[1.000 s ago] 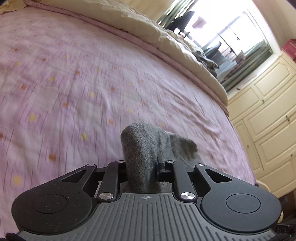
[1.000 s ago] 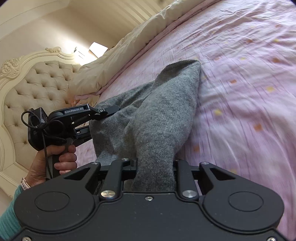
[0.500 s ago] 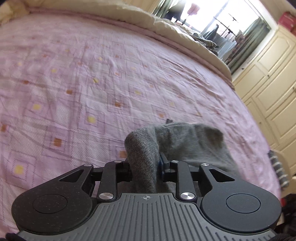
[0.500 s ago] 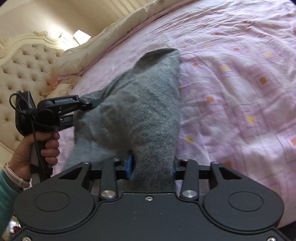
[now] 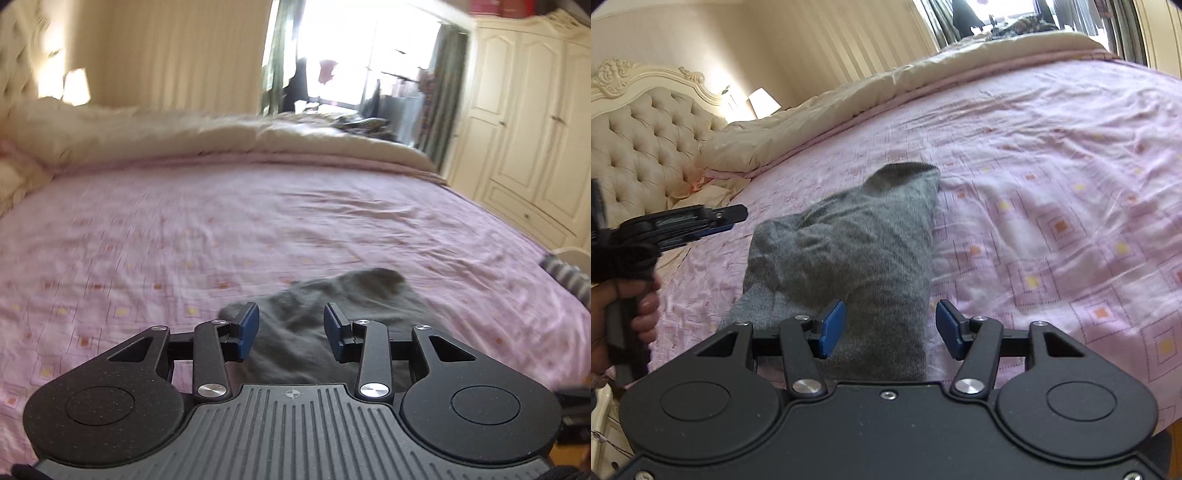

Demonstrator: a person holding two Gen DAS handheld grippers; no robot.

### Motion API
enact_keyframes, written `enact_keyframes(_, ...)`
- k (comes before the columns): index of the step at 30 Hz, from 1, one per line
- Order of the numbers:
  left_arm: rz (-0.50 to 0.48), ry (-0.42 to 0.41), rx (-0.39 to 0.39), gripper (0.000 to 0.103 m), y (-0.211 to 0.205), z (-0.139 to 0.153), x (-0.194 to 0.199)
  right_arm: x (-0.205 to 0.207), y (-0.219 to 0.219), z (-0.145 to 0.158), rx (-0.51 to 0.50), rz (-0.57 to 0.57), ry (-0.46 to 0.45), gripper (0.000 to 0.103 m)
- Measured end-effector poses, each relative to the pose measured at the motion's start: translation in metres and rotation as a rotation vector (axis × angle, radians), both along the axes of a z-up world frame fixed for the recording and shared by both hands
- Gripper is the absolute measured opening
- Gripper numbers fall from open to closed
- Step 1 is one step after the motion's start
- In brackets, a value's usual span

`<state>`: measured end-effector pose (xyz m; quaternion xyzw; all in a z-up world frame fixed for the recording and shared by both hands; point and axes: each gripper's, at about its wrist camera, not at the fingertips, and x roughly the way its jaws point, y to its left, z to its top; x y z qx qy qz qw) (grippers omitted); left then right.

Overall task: Fold small clothes
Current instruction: 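Open both grippers and lift them off the folded sweater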

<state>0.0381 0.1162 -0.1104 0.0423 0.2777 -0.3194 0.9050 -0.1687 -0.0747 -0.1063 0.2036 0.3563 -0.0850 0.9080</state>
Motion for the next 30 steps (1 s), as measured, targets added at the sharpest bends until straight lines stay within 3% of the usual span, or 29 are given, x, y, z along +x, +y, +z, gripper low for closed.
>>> enact_keyframes(4,-0.086,-0.064,0.047,0.039,-0.010,-0.007,-0.043,0.004,0.005,0.002,-0.014,0.015,-0.008,0.062)
enact_keyframes(8,-0.132,-0.042,0.119,0.040,-0.019,-0.035,-0.060,0.004,0.006,0.001,-0.014,0.021,-0.008,0.062)
enact_keyframes(12,-0.035,0.046,0.150,0.040,-0.006,-0.063,-0.055,0.005,0.006,0.002,-0.024,0.024,-0.007,0.062)
enact_keyframes(17,0.119,0.185,0.074,0.045,0.028,-0.076,-0.041,0.009,0.007,0.003,-0.058,0.035,-0.003,0.062)
enact_keyframes(23,0.166,0.185,0.057,0.046,0.034,-0.063,-0.050,0.014,0.013,0.005,-0.104,0.049,0.005,0.067)
enact_keyframes(25,0.197,0.173,0.048,0.055,0.034,-0.053,-0.056,0.014,0.018,0.009,-0.134,0.063,0.009,0.071)
enact_keyframes(27,0.236,0.159,0.040,0.081,0.035,-0.043,-0.063,0.013,0.023,0.012,-0.159,0.072,0.008,0.075)
enact_keyframes(30,0.280,0.138,0.037,0.093,0.035,-0.028,-0.072,0.013,0.030,0.018,-0.187,0.084,0.012,0.080)
